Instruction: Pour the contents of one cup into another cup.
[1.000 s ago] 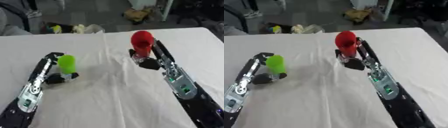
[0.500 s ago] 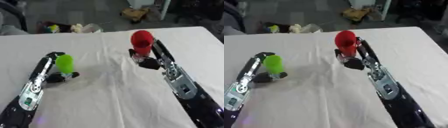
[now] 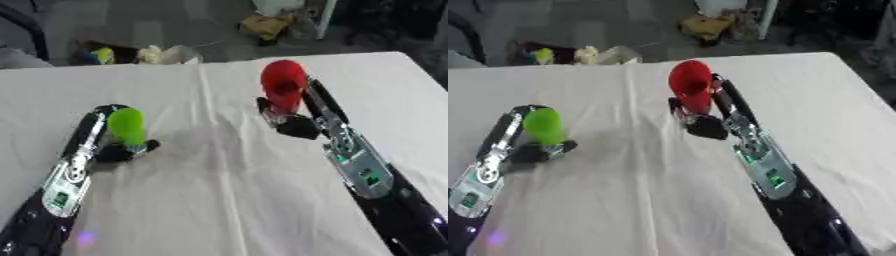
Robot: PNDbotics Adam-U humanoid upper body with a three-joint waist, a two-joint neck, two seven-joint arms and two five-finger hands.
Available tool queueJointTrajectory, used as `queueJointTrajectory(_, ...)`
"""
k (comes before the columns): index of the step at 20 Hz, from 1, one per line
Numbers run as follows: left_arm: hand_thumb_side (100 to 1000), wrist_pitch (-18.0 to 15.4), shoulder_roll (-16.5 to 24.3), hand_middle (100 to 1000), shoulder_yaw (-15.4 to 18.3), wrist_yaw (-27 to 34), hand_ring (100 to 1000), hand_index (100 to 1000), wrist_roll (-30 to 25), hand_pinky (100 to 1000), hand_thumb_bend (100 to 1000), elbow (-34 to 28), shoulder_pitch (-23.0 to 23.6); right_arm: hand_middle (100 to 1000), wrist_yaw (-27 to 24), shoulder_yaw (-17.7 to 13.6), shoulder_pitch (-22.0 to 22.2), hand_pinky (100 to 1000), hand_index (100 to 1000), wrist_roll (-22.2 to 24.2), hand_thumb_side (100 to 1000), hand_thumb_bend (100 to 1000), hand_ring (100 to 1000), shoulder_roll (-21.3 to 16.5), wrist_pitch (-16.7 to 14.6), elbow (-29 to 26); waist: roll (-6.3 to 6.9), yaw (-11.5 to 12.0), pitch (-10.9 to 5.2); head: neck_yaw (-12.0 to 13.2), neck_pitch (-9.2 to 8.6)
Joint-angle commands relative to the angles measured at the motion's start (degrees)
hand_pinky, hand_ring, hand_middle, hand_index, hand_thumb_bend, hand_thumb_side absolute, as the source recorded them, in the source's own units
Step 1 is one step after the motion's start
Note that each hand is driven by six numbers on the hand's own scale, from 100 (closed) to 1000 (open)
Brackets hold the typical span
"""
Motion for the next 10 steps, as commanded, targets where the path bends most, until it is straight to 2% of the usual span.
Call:
queueJointTrajectory(1,440,-0.26,-0.46,487,0.19,0.78,579,733,0.06,669,791,0.40,-1.05,448,-0.34,-0.11,-1.30,977,633,-0.13,310,100,857,-0.49,-0.13,-1.36,-0.09,-0.38,-0.74,0.13,-0.45)
queueJointTrajectory(5,434,-0.50,-0.79,430,0.14,1.08,537,700,-0.29,655,747,1.12,-1.11,446,-0.30,-0.10,-1.37,976,633,-0.16,310,100,857,-0.32,-0.09,-1.34,-0.12,-0.65,-0.62,0.17,-0.44)
queueJointTrajectory(6,423,-0.50,-0.83,398,0.14,1.22,518,677,-0.35,650,689,1.24,-1.08,444,-0.23,-0.11,-1.43,976,633,-0.18,309,100,857,-0.22,-0.07,-1.27,-0.11,-0.69,-0.61,0.17,-0.42)
queueJointTrajectory(7,422,-0.49,-0.83,395,0.13,1.36,515,674,-0.38,649,681,1.31,-1.05,444,-0.15,-0.12,-1.47,976,633,-0.21,309,100,857,-0.12,-0.06,-1.17,-0.09,-0.71,-0.61,0.15,-0.40)
queueJointTrajectory(8,412,-0.44,-0.83,365,0.16,1.53,494,652,-0.37,643,622,1.36,-1.00,443,-0.08,-0.13,-1.49,976,633,-0.24,309,100,857,-0.07,-0.06,-1.10,-0.08,-0.71,-0.62,0.15,-0.38)
queueJointTrajectory(10,399,-0.27,-0.78,335,0.17,1.96,472,626,-0.34,637,558,1.38,-0.91,443,-0.02,-0.14,-1.49,976,633,-0.29,309,100,857,-0.01,-0.07,-1.02,-0.05,-0.64,-0.69,0.14,-0.33)
